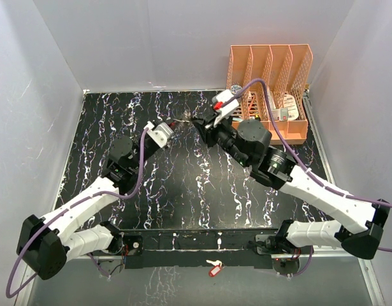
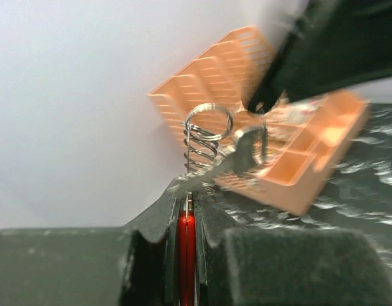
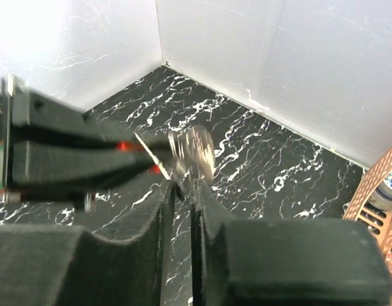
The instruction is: Remove the keys from the keyring
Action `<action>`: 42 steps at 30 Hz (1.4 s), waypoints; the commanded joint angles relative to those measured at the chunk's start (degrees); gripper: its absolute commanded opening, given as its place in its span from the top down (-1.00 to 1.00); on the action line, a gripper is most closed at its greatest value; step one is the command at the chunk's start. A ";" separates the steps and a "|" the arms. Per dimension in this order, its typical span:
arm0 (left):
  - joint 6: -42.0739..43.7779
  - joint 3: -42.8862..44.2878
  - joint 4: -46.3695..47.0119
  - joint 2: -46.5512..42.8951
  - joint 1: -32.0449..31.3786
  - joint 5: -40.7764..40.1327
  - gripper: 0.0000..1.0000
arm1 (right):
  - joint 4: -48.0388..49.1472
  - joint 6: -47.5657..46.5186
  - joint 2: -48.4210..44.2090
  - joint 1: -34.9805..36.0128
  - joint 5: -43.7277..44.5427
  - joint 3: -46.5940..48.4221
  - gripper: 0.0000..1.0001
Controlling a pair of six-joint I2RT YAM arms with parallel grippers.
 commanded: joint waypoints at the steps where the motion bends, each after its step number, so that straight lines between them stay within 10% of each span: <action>1: 23.42 6.40 -11.77 -3.77 0.78 -8.80 1.00 | 4.03 -0.32 -5.61 0.27 1.12 -4.46 0.50; 6: 33.10 13.75 -20.28 -2.95 0.78 -9.40 1.00 | 6.34 -0.42 -5.84 0.22 3.38 -6.71 0.26; 18: 25.46 16.55 -23.19 -5.11 0.83 -2.52 1.00 | 22.15 1.65 -10.21 0.30 -1.41 -20.47 0.21; 24: 21.18 18.99 -25.79 -7.65 0.83 2.51 1.00 | 37.62 0.40 -14.63 0.30 -8.32 -31.36 -0.26; 42: 7.52 18.84 -26.58 -11.91 0.82 18.76 1.00 | 53.64 -1.44 -11.25 0.28 -20.50 -31.42 -0.28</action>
